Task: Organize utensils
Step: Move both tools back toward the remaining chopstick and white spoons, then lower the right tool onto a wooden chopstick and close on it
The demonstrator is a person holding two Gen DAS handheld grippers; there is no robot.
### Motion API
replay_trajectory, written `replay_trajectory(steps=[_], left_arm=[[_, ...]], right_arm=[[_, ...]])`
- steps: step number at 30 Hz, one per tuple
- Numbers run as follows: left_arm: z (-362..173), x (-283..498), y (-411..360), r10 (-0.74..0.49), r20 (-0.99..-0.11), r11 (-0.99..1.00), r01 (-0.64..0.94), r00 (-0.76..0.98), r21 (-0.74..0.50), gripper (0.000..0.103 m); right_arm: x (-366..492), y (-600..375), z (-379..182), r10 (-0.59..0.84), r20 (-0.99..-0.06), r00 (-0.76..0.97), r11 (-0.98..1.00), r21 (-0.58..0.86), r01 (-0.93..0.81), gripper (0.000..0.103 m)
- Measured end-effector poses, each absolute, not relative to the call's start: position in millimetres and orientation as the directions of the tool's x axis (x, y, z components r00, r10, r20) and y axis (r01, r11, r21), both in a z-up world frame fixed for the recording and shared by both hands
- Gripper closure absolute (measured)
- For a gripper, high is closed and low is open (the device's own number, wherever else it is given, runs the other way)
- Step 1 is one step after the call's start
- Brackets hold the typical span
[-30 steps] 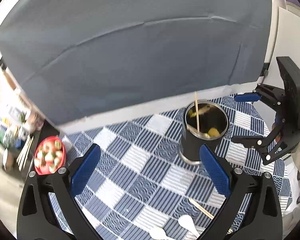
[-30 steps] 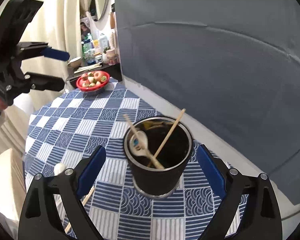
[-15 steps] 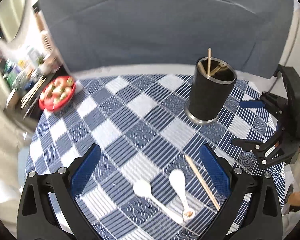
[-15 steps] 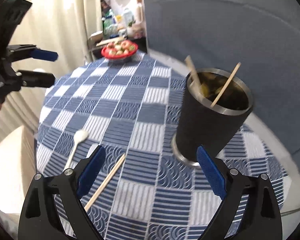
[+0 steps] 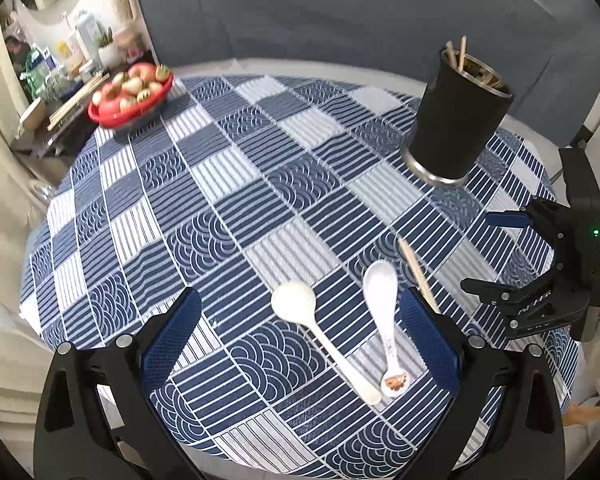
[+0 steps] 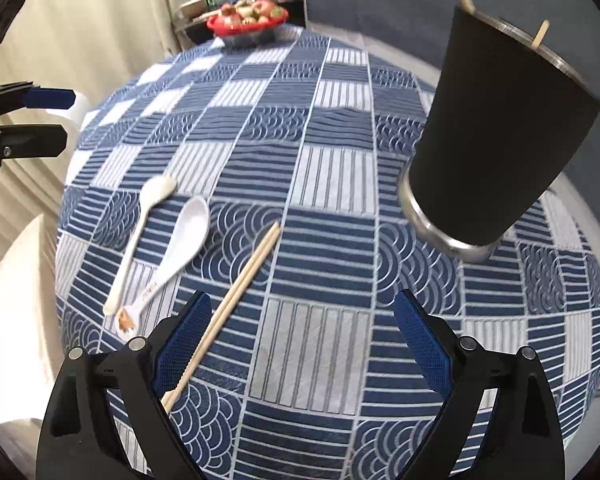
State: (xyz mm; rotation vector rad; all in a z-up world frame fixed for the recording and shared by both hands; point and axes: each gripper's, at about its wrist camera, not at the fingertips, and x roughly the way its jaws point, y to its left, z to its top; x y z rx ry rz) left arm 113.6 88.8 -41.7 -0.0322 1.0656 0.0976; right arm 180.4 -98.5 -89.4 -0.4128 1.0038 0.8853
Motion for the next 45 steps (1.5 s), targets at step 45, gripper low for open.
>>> replay_trajectory(steps=[45], left_arm=[[-131.7,103.7,9.3,0.056,-0.948,0.998,0.001,0.313,0.06,0.006]], right_arm=[[184.8,-67.2,-134.3,0.205,-0.961,0.188,0.737,0.025,-0.676,0.01]])
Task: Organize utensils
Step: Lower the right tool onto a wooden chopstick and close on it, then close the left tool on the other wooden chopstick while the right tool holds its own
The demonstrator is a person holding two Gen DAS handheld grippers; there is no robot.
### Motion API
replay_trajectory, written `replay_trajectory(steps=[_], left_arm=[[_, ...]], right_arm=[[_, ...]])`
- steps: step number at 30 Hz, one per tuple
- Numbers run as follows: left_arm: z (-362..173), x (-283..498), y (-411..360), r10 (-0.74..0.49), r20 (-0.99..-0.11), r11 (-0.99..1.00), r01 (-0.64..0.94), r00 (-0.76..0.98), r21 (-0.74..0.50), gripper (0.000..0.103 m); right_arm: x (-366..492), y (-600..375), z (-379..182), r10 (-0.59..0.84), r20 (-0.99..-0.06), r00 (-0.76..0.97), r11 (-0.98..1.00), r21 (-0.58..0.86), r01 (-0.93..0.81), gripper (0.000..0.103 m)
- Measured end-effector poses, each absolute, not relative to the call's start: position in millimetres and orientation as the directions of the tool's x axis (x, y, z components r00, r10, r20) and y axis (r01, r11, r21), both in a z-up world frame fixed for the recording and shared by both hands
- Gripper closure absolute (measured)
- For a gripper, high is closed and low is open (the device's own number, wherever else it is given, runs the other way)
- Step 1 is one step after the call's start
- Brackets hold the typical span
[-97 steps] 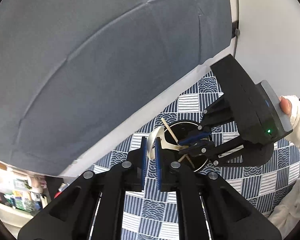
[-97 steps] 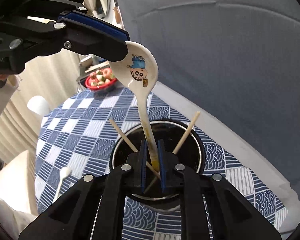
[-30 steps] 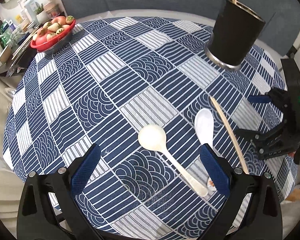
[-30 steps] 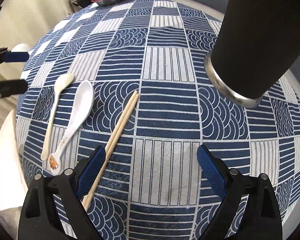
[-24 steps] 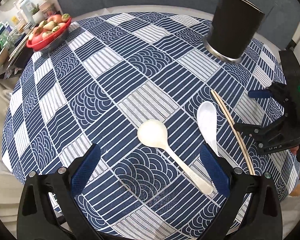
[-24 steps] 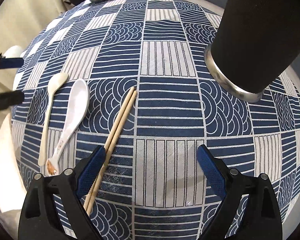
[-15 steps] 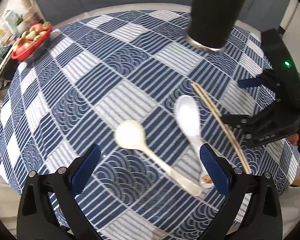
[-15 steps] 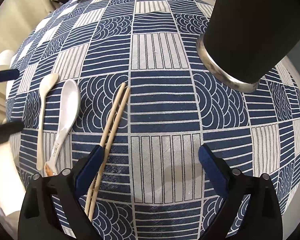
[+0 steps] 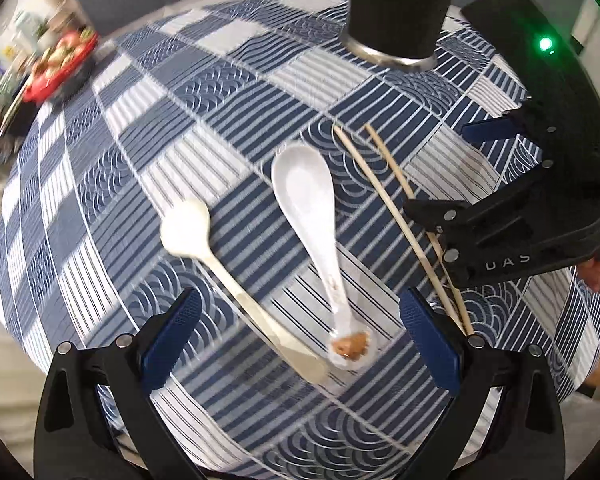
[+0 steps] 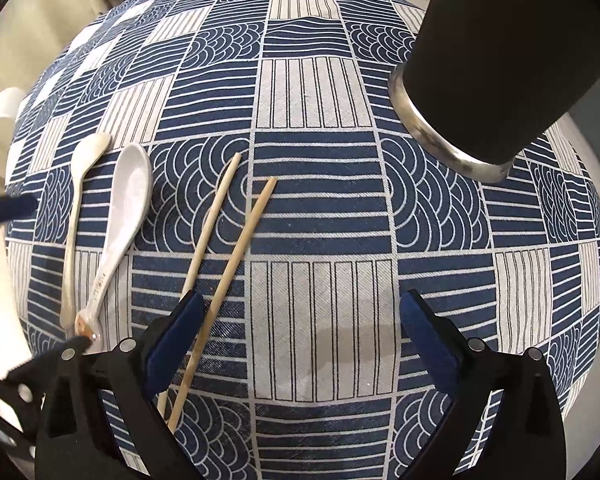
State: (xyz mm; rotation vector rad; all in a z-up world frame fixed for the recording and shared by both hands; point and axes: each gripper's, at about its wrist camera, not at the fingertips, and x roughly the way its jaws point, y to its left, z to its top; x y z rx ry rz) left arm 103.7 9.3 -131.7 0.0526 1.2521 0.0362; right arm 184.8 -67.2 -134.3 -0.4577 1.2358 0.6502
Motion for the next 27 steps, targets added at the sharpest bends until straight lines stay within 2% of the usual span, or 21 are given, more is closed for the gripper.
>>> replay_trajectory(steps=[4,7,11,14,16,18,19,20,22,27], left_arm=[[-135.1,96.8,0.1,0.063,-0.955,0.996,-0.076,0.29,0.042,0.007],[-138.2,95.4,-8.2,0.041,-0.964,0.99,-0.142,0.264,0.003,0.016],[-141.6,96.9,-20.6,0.028,-0.968,0.984,-0.178,0.249,-0.017,0.017],[-144.4,101.5,-33.9,0.071,-0.969,0.982,-0.186,0.235,0.027,0.018],[-150.5,106.3,-38.3,0.072,-0.976,0.976,-0.218,0.205,0.026,0.029],[-153.4,109.1,-43.5,0.108,-0.975,0.968,-0.244,0.193,0.059,0.035],[-152.3,109.7,-46.2,0.097,-0.976,0.966,-0.255,0.196,0.045,0.04],[-151.4,109.5,-48.6,0.086,-0.977,0.965,-0.26,0.195,0.033,0.049],[-150.3,109.1,-55.2,0.081,-0.977,0.967,-0.252,0.197,0.03,0.067],[-150.8,102.0,-55.5,0.042,-0.985,0.956,-0.295,0.169,-0.01,0.073]], right_arm=[[181.2,-75.4,-132.5,0.216,-0.958,0.188,0.718,0.025,-0.696,0.018],[181.6,-82.0,-130.0,0.229,-0.955,0.187,0.697,0.027,-0.717,0.028],[182.3,-98.3,-126.6,0.239,-0.953,0.184,0.678,0.028,-0.734,0.043],[183.2,-107.3,-124.5,0.244,-0.952,0.186,0.673,0.028,-0.739,0.053],[183.0,-117.3,-122.7,0.247,-0.95,0.19,0.674,0.028,-0.738,0.064],[183.3,-125.0,-121.5,0.247,-0.949,0.194,0.682,0.028,-0.731,0.083],[183.9,-130.2,-121.1,0.246,-0.95,0.194,0.684,0.029,-0.729,0.086],[184.3,-134.8,-120.8,0.248,-0.95,0.191,0.684,0.032,-0.729,0.092],[187.1,-147.5,-119.8,0.255,-0.95,0.18,0.69,0.049,-0.722,0.096],[190.5,-172.6,-119.2,0.283,-0.948,0.143,0.702,0.103,-0.705,0.098]])
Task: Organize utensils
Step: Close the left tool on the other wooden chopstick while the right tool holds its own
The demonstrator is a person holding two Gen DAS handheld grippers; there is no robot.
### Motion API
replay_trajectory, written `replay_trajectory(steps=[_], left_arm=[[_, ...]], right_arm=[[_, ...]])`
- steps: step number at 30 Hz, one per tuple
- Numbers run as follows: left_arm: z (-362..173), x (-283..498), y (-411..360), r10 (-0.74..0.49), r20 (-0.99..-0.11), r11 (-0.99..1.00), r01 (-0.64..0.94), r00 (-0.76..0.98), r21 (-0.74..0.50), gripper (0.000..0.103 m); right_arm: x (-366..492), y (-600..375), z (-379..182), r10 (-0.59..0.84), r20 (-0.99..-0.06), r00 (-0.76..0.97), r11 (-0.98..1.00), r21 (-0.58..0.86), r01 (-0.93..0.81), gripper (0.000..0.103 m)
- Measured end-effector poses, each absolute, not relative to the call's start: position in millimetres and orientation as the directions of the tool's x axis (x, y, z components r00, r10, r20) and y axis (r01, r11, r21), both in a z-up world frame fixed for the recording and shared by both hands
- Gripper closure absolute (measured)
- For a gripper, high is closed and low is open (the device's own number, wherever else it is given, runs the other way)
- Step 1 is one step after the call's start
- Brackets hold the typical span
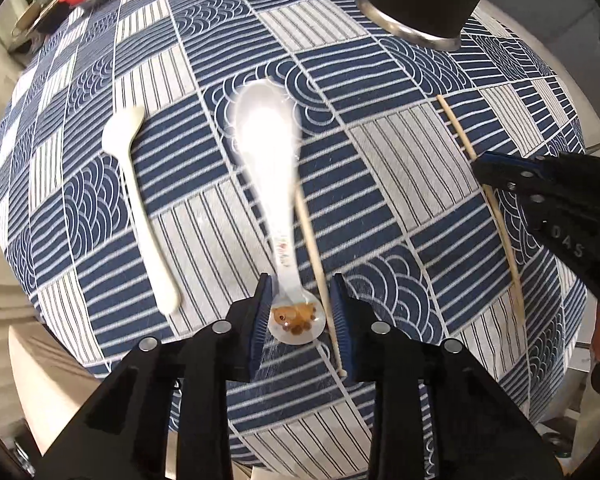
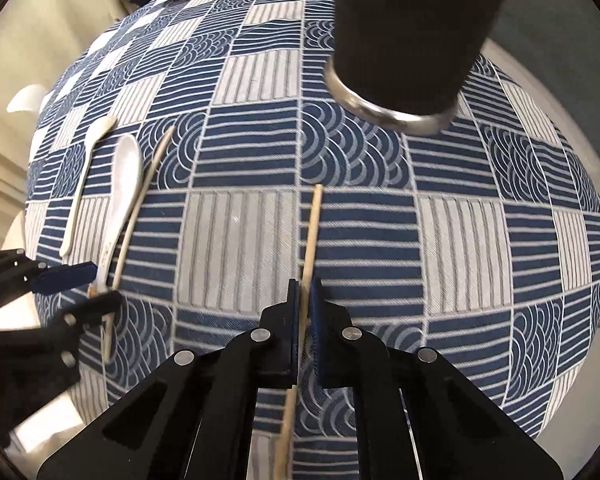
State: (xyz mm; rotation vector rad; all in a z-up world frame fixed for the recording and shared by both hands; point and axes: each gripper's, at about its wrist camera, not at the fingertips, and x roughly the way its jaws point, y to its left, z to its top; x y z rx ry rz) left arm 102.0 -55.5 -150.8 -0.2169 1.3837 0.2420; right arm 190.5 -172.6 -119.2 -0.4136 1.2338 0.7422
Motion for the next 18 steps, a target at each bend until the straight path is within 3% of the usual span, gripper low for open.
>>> replay_trajectory(steps=[2,4,13,14,17,18], left_arm=[[-147.2,97.0,-53.1,0.029,-0.986,0.948,-0.317,0.166,-0.025,0.082],[-143.1,92.5,-52.4,0.04,-0.987,0.946,-0.323,0.157,-0.014,0.103],[-137.8,63.2,-42.9,0.095,-0.988,0.936,-0.349,0.124,0.046,0.103],[-135.2,61.7,-43.7,0.112,-0.986,0.935,-0.35,0.127,0.062,0.102],[-126.6,54.6,-47.1,0.111,-0.983,0.936,-0.347,0.146,0.054,0.073],[-123.4,53.1,-49.3,0.114,-0.982,0.938,-0.342,0.153,0.056,0.07]], right_arm=[[192.4,-183.5,-118.0,0.293,-0.946,0.137,0.704,0.116,-0.701,0.098],[193.8,-190.7,-117.1,0.295,-0.945,0.142,0.705,0.115,-0.7,0.098],[198.1,-210.6,-112.2,0.352,-0.926,0.14,0.714,0.169,-0.68,0.098],[197.0,-213.2,-111.4,0.358,-0.923,0.139,0.712,0.174,-0.68,0.098],[196.2,-216.6,-110.1,0.366,-0.921,0.136,0.711,0.183,-0.679,0.098],[196.3,-211.5,-111.4,0.367,-0.92,0.136,0.713,0.184,-0.677,0.098]])
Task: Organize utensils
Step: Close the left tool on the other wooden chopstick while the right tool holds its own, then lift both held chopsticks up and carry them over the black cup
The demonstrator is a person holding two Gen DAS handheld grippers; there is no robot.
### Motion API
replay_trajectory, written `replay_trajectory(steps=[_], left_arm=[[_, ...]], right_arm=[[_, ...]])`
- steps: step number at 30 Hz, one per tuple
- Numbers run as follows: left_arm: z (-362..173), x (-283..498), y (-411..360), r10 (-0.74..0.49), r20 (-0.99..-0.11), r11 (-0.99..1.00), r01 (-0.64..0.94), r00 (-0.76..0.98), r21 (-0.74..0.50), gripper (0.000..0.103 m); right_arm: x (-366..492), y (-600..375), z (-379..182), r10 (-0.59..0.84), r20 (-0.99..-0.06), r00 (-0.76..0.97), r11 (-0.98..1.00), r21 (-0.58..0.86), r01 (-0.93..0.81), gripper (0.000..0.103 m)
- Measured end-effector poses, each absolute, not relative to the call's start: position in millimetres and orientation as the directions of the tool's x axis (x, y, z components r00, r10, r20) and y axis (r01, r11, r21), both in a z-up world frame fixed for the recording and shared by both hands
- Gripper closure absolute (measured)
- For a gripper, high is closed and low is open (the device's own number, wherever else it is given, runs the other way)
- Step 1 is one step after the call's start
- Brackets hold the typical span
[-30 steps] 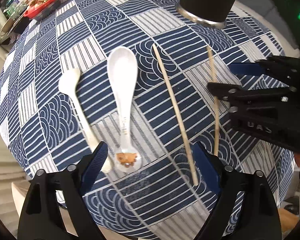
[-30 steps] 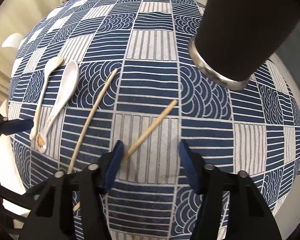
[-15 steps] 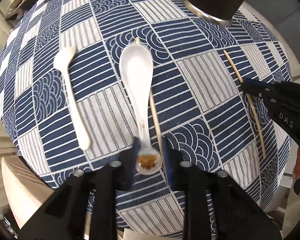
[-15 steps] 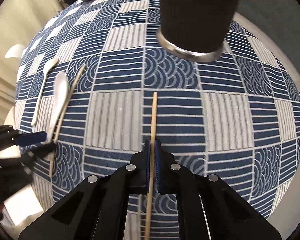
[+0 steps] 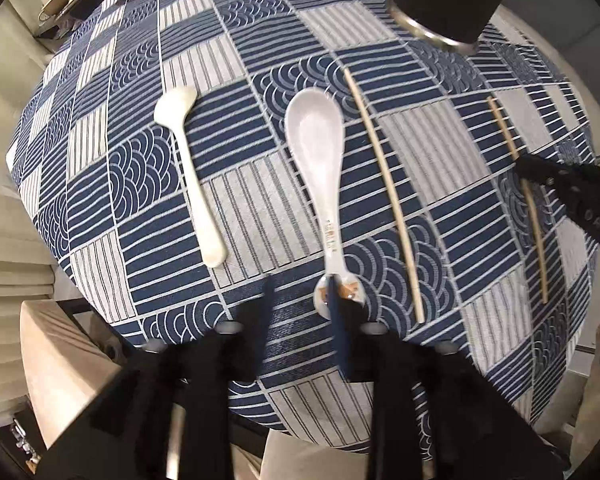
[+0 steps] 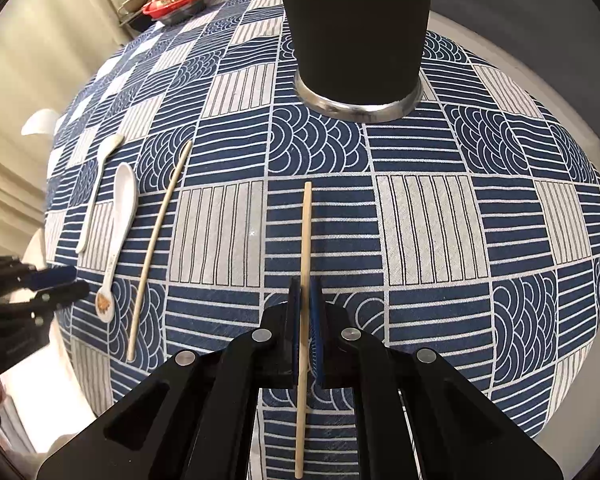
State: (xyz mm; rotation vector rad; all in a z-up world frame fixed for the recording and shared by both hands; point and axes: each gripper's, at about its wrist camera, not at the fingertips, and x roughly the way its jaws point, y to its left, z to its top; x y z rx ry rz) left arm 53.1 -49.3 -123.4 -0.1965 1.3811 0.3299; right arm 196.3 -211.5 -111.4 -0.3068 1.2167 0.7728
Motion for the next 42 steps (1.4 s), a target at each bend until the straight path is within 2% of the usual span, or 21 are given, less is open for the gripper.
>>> replay_trajectory(steps=[7,18,19,20,21,24,27,33,42], left_arm=[[-113.1,70.9,-79.1,0.078,-0.981,0.962,-0.273,0.18,0.026,0.065],[-140.8,115.8,-89.5,0.005,-0.989,0.973,-0.23,0.151,-0.03,0.066],[-145.5,118.2,-89.3,-0.007,-0.99,0.973,-0.229,0.139,-0.039,0.069],[-149.1,119.1,-88.9,-0.017,-0.992,0.972,-0.229,0.129,-0.046,0.083],[-151.2,118.5,-88.6,-0.003,-0.993,0.972,-0.231,0.121,-0.031,0.092],[-148.2,116.2,-86.8,-0.015,-0.992,0.974,-0.221,0.126,-0.042,0.098],[-145.5,111.7,-80.6,-0.033,-0.993,0.972,-0.229,0.117,-0.059,0.098],[-125.4,95.0,-77.8,0.005,-0.993,0.978,-0.206,0.122,-0.02,0.098],[-65.7,87.0,-69.0,0.082,-0.979,0.968,-0.247,0.186,0.034,0.098]], right_arm=[[194.3,-215.0,-110.1,0.379,-0.915,0.142,0.725,0.198,-0.659,0.098],[192.2,-234.2,-112.1,0.363,-0.919,0.154,0.752,0.191,-0.63,0.098],[192.3,-236.4,-112.6,0.364,-0.919,0.153,0.755,0.195,-0.626,0.098],[192.4,-238.0,-113.0,0.365,-0.918,0.153,0.758,0.198,-0.622,0.098],[192.2,-239.7,-113.4,0.366,-0.918,0.152,0.76,0.2,-0.618,0.098],[192.6,-243.6,-113.6,0.371,-0.916,0.149,0.761,0.208,-0.614,0.098],[194.1,-246.3,-110.9,0.378,-0.912,0.156,0.761,0.21,-0.614,0.098],[195.3,-255.2,-90.2,0.433,-0.88,0.197,0.753,0.233,-0.615,0.098],[196.5,-267.8,-37.9,0.517,-0.804,0.293,0.725,0.23,-0.649,0.098]])
